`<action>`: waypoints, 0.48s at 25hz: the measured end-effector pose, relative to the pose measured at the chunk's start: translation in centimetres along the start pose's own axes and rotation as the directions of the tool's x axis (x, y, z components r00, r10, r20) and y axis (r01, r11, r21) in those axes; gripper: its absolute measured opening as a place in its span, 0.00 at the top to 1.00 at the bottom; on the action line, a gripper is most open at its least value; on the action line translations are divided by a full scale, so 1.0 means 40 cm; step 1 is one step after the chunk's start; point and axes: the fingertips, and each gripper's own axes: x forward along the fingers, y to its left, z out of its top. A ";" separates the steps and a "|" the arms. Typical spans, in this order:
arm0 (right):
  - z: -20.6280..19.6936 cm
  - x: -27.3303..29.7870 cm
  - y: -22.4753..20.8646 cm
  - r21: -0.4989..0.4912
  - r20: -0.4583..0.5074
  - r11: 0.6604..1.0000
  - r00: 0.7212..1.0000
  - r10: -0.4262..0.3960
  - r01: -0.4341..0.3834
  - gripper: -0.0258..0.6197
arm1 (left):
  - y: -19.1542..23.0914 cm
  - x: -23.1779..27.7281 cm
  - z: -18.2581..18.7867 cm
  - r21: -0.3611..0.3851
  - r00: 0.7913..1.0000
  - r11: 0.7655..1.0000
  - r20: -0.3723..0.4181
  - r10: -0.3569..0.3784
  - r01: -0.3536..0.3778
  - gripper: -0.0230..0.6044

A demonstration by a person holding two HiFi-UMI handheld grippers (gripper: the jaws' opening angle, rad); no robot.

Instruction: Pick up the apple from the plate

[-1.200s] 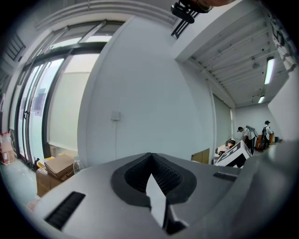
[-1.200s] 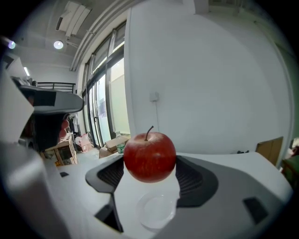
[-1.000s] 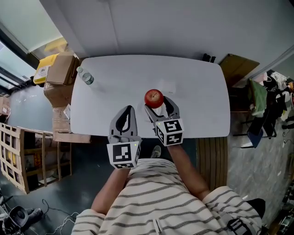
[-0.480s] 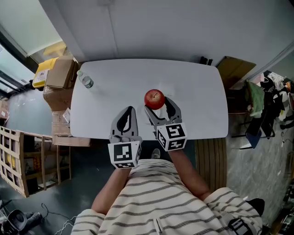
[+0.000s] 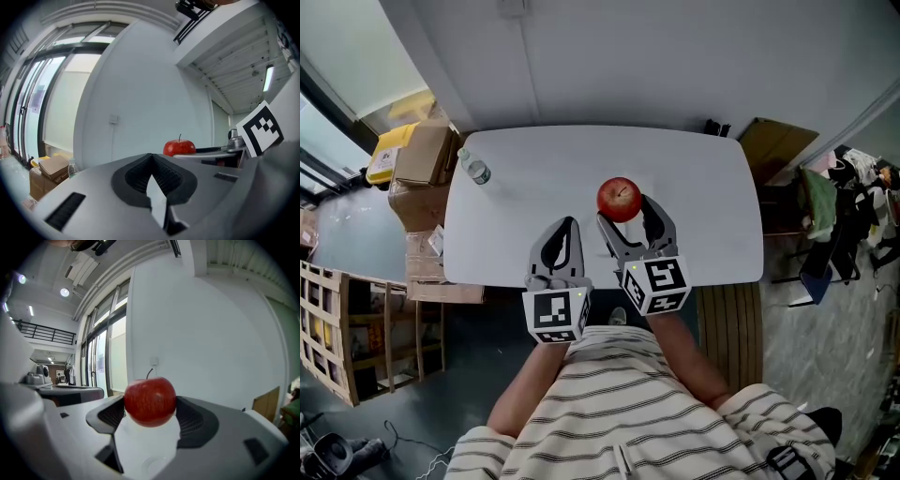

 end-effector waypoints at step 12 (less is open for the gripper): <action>0.034 -0.013 0.009 -0.010 0.044 1.000 0.999 0.001 0.000 0.40 | -0.002 0.000 0.016 0.008 0.999 1.000 0.031 -0.009 0.008 0.96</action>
